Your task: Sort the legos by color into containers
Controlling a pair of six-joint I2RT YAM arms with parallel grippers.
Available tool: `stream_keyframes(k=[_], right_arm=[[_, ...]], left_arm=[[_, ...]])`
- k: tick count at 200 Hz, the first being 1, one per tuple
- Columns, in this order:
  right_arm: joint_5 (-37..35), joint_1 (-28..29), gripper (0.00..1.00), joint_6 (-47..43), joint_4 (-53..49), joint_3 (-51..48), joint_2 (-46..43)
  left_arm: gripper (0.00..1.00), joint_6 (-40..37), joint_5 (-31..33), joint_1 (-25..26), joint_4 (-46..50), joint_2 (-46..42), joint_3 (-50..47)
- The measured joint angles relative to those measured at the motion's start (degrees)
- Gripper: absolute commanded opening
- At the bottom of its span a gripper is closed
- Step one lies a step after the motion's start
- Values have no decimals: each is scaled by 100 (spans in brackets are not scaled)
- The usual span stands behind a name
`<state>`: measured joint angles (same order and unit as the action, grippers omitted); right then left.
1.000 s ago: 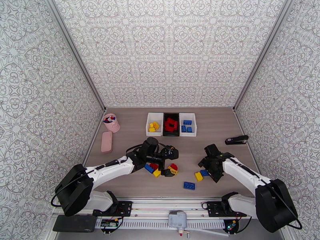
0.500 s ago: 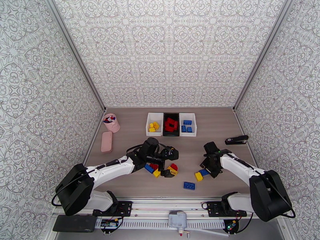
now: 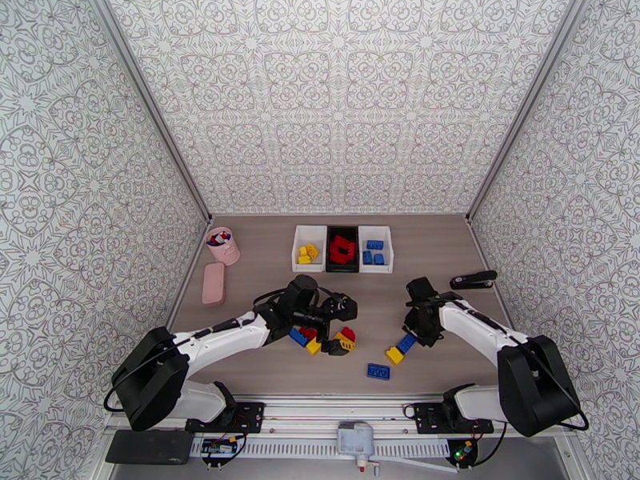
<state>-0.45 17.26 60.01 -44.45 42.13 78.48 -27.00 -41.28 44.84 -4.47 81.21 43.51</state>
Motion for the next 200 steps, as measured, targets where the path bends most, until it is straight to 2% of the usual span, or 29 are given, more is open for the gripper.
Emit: stream_keyframes(k=[47, 93, 148, 200], right_arm=[[-286, 0, 24, -885, 225, 590, 0], [-369, 0, 22, -1886, 1412, 1373, 184], [-378, 0, 22, -2837, 2667, 2874, 1665], [-382, 0, 21, -3624, 2916, 4218, 2850]], left_arm=[[100, 214, 339, -33, -127, -22, 0], [100, 1078, 1067, -37, -678, -286, -125], [100, 1971, 2081, 157, -1097, -634, -461], [100, 2273, 2970, 286, -1213, -699, -592]])
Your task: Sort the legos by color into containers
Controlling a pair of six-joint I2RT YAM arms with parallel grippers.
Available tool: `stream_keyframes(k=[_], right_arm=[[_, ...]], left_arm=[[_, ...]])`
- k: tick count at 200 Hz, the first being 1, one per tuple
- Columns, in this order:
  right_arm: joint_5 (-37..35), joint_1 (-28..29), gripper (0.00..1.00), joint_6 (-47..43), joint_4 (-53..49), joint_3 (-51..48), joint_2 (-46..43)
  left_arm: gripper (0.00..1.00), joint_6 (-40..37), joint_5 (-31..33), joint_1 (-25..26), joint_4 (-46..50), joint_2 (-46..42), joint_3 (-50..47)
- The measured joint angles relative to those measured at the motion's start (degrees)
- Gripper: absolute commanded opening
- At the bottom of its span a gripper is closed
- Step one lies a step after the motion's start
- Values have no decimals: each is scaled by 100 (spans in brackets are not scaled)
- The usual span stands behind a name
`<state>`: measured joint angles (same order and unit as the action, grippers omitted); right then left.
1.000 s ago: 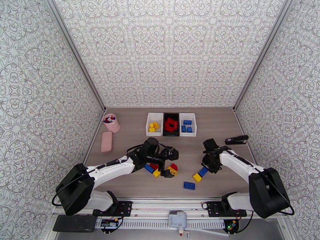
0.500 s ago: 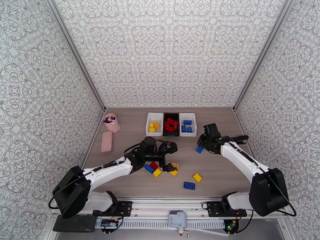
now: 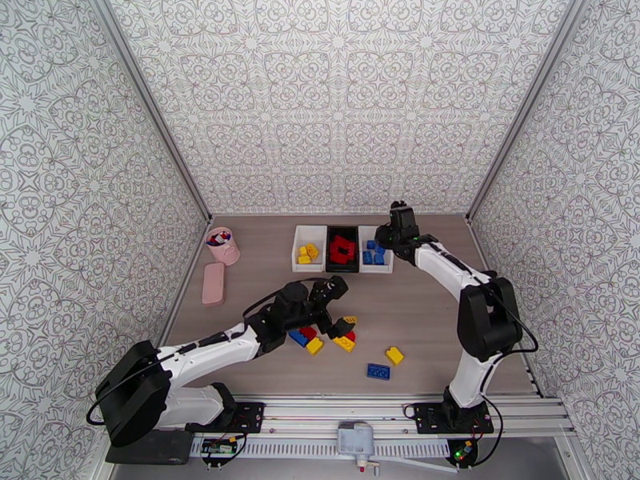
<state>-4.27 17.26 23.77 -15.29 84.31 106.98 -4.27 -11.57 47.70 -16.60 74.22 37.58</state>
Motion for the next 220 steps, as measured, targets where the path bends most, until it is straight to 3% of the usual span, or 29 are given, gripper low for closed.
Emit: stream_keyframes(k=[62, 169, 199, 220], right_arm=[[-275, -37, 20, -824, 118, 866, 938], [-293, -199, 22, -1029, 111, 1458, 1515], [-181, -199, 28, -1023, 48, 1663, 1709], [-83, -199, 45, -1012, -4, 1781, 1871]], left_arm=[[100, 181, 831, 173, -127, -437, -348], [100, 332, 1115, 103, 4, -710, -511], [100, 610, 1362, 83, 232, -922, -511], [100, 866, 1591, 85, 501, -1110, -511]])
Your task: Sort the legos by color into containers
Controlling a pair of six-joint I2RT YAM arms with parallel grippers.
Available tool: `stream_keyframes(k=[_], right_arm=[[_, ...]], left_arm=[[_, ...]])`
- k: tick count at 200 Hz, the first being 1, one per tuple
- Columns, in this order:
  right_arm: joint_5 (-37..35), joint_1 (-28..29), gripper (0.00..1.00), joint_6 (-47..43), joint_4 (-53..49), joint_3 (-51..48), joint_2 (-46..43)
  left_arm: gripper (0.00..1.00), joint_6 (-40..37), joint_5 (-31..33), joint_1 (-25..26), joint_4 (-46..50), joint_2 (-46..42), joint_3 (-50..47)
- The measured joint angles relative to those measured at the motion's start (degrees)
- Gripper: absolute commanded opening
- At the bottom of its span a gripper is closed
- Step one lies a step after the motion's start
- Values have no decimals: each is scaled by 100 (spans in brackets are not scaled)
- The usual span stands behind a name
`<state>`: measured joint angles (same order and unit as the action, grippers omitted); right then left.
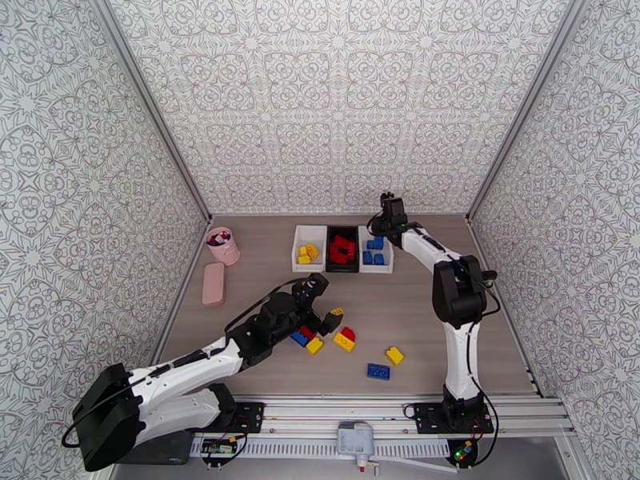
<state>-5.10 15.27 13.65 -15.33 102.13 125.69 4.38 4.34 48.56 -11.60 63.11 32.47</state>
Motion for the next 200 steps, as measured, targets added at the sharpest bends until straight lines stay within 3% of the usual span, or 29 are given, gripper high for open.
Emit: stream_keyframes(k=[20, 58, 88, 117, 151, 200], right_arm=[[28, 0, 61, 31, -63, 0, 4], [133, 0, 78, 50, 70, -544, -472], [345, 0, 87, -33, 470, -1620, -1419], [715, 0, 90, -164, 774, -2500, -2315], [1182, 55, 92, -439, 658, -3150, -3082], [1421, 566, 93, -870, -181, -3832, -3893]], left_arm=[[99, 315, 286, -9, 439, -181, 2], [100, 1163, 767, -247, 1622, -345, 155], [100, 1755, 935, -420, 2253, -328, 278], [100, 2057, 946, -551, 2544, -190, 354], [100, 1792, 741, -570, 2540, -199, 354], [100, 382, -129, -603, 2529, -796, 341]])
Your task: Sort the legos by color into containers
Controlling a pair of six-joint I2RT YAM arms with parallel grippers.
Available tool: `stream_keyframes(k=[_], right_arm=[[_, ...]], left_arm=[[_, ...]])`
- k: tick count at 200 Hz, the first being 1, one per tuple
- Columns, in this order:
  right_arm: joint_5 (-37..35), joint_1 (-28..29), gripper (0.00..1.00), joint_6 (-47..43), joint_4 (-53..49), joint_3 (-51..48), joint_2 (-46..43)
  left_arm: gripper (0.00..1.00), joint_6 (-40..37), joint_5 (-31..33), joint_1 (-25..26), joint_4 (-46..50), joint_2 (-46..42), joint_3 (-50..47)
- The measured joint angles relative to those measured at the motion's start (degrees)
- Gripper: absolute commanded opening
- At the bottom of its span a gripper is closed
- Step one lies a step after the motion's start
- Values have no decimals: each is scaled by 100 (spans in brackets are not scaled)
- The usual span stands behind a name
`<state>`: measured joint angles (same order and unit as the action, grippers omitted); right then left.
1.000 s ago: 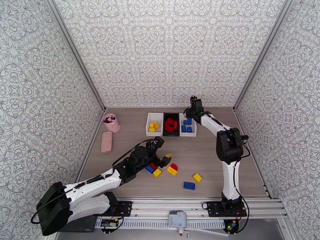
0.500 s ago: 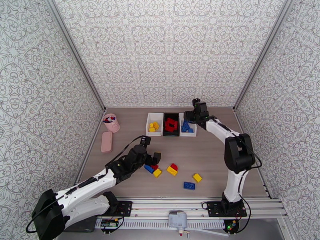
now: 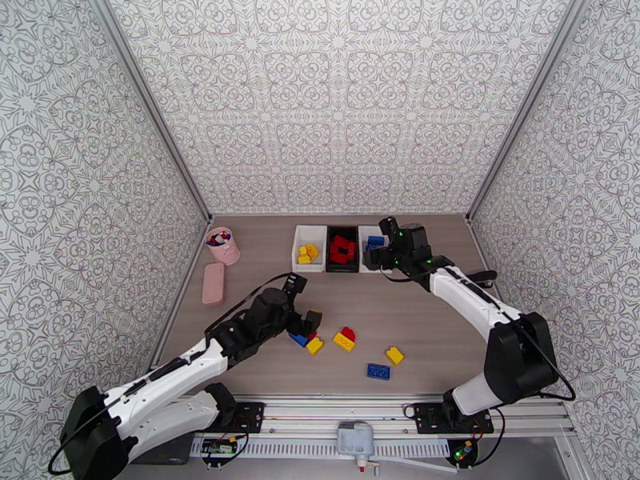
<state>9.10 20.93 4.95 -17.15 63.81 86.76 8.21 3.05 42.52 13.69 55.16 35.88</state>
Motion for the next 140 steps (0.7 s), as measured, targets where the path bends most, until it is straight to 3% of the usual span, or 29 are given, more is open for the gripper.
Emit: stream_keyframes(k=[67, 140], right_arm=[[256, 1095, 96, -197, -1049, -619, -181], [385, 1805, 95, -337, -1659, -702, 2]], left_arm=[[100, -1746, -1681, -190, -31, -752, -407], [100, -2588, -2855, -476, -116, -1158, -1029]])
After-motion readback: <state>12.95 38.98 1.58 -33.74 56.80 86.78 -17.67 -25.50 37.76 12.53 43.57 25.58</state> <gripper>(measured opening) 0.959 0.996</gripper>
